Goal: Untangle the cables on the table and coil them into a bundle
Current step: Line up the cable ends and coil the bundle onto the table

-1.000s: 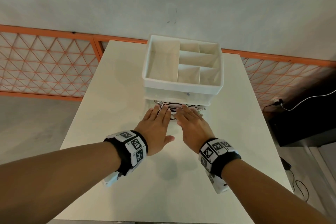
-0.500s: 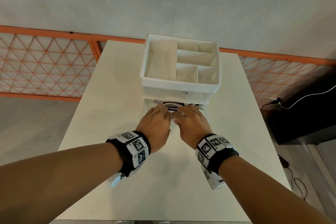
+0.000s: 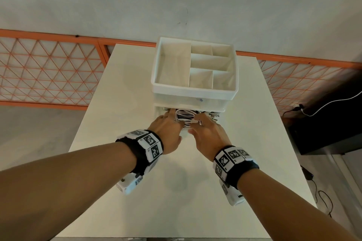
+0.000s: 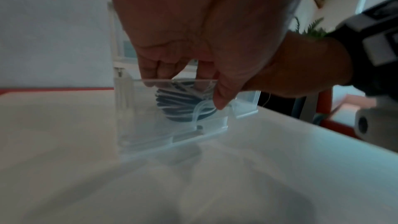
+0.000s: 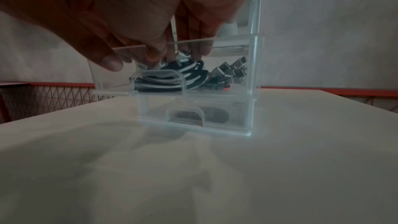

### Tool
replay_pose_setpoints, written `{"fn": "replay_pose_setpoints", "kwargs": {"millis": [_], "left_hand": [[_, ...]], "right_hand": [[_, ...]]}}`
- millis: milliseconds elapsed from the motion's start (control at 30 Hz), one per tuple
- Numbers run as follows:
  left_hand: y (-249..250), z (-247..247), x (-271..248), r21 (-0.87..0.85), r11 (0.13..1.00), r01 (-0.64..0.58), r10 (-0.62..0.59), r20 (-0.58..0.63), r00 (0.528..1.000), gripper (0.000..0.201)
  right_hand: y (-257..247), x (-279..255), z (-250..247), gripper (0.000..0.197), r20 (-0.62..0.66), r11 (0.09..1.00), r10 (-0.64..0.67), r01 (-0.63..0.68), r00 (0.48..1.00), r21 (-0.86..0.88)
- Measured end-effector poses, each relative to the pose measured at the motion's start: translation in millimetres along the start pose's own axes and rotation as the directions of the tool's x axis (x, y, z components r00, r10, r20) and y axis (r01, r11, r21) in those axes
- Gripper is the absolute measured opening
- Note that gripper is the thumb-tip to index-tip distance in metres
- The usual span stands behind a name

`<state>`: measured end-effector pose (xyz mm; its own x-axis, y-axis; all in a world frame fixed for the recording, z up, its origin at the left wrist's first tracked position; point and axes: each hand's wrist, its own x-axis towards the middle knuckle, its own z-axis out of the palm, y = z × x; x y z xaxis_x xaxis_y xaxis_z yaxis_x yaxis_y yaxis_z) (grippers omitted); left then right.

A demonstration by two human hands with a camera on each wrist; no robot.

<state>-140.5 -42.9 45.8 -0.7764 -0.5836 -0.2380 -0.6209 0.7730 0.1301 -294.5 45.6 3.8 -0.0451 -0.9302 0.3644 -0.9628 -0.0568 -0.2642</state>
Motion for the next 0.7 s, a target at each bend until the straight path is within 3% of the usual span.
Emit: {"fn": "replay_pose_setpoints", "kwargs": {"millis": [100,300,433,567,700], "left_hand": [[7,7,0,0.009,0.997,0.079,-0.079,0.050,0.996,0.056],[4,6,-1,-0.029,0.993,0.112,-0.109,0.078,0.991,0.067],[7,9,-7,-0.089,0.989,0.119,-0.119,0.003,0.993,0.088],[0,8,-3,-0.032,0.988,0.152,-0.152,0.003,0.988,0.086],[-1,4,5,-0.053,0.982,0.181,-0.185,-0.087,0.979,0.074]], "right_hand": [[-1,-3,1,0.008,-0.013,1.000,-0.006,0.006,1.000,-0.009],[2,-3,4,0.003,-0.050,0.997,-0.054,0.051,0.997,-0.064],[6,2,4,0.008,-0.070,0.996,-0.033,0.027,0.997,-0.081],[7,14,7,0.006,-0.041,0.998,0.002,-0.004,0.999,-0.059],[3,22,10,0.008,-0.034,0.999,0.035,-0.036,0.999,-0.030]]}}
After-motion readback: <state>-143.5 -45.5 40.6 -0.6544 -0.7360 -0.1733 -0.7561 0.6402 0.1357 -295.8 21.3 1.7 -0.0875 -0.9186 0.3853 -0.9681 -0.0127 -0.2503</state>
